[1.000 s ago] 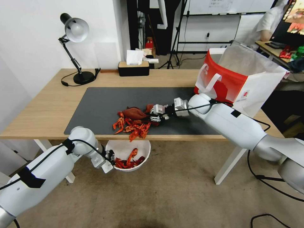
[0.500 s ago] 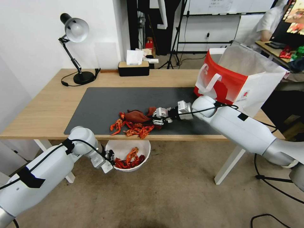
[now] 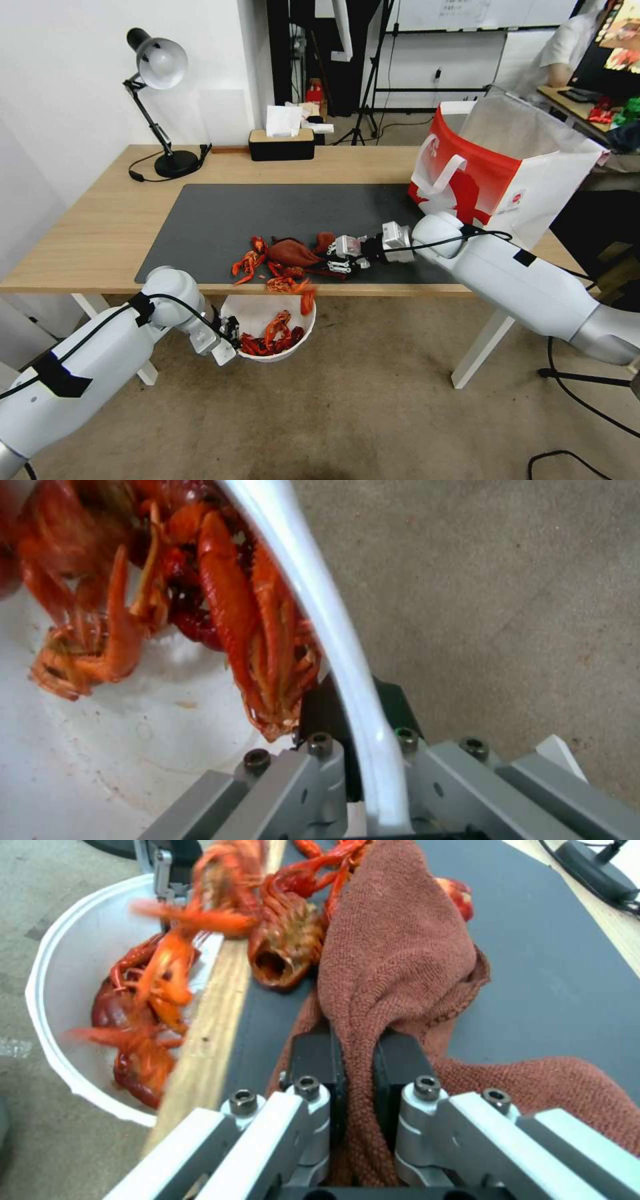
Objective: Sweep shrimp from table into container with towel, then put container into takeout bag.
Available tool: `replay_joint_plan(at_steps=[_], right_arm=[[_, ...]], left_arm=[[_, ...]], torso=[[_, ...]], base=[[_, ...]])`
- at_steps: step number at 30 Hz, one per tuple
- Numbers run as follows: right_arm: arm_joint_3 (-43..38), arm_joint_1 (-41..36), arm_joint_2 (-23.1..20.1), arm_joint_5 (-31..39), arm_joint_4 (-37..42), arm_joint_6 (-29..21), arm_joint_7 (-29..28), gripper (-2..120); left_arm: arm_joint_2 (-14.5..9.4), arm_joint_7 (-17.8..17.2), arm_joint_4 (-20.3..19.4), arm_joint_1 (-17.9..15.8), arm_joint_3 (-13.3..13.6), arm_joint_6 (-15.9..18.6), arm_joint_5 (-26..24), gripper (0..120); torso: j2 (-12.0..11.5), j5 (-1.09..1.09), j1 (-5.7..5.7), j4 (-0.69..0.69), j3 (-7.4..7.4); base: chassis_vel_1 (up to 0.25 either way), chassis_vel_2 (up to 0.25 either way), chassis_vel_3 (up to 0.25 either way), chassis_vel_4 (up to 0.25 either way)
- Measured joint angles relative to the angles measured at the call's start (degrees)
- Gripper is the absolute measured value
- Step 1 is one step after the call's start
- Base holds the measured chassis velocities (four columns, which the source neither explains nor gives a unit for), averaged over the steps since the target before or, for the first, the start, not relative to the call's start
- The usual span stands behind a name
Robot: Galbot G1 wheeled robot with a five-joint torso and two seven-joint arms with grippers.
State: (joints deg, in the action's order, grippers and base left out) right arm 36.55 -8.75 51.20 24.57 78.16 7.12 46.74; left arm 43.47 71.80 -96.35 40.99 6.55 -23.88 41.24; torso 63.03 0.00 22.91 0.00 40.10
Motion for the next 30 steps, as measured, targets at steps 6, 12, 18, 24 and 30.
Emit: replay_joint_plan(at_steps=[6, 12, 18, 24, 30], right_arm=[[0.0, -0.6, -1.2, 0.0, 1.6, -0.5, -0.3, 6], [-0.3, -1.7, -2.3, 0.1, 3.3, -0.5, -0.3, 6], [-0.1, -2.6, -3.7, 0.1, 6.7, -1.4, -0.3, 6], [0.3, -3.6, -5.1, 0.1, 11.2, -2.3, -0.3, 6], [0.3, -5.0, -6.4, 0.8, 14.6, -3.0, -0.7, 6]], left_arm=[[0.1, 0.1, -0.2, 0.0, 0.0, 0.6, -0.1, 0], [-0.2, 0.2, -0.4, 0.0, 0.0, 0.7, -0.3, 0], [-0.4, 0.2, -0.5, 0.1, -0.3, 0.7, -0.3, 0], [-0.4, 0.2, -0.5, 0.1, -0.4, 0.7, -0.4, 0], [-0.4, 0.2, -0.6, 0.4, -0.5, 0.8, -0.4, 0]], torso=[[0.0, 0.0, 0.0, 0.0, 0.0], [0.0, 0.0, 0.0, 0.0, 0.0], [0.0, 0.0, 0.0, -0.01, 0.0], [0.0, 0.0, 0.0, 0.0, 0.01], [0.0, 0.0, 0.0, 0.0, 0.01]], base=[[0.0, 0.0, 0.0, 0.0], [0.0, 0.0, 0.0, 0.0], [0.0, 0.0, 0.0, 0.0], [0.0, 0.0, 0.0, 0.0], [0.0, 0.0, 0.0, 0.0]])
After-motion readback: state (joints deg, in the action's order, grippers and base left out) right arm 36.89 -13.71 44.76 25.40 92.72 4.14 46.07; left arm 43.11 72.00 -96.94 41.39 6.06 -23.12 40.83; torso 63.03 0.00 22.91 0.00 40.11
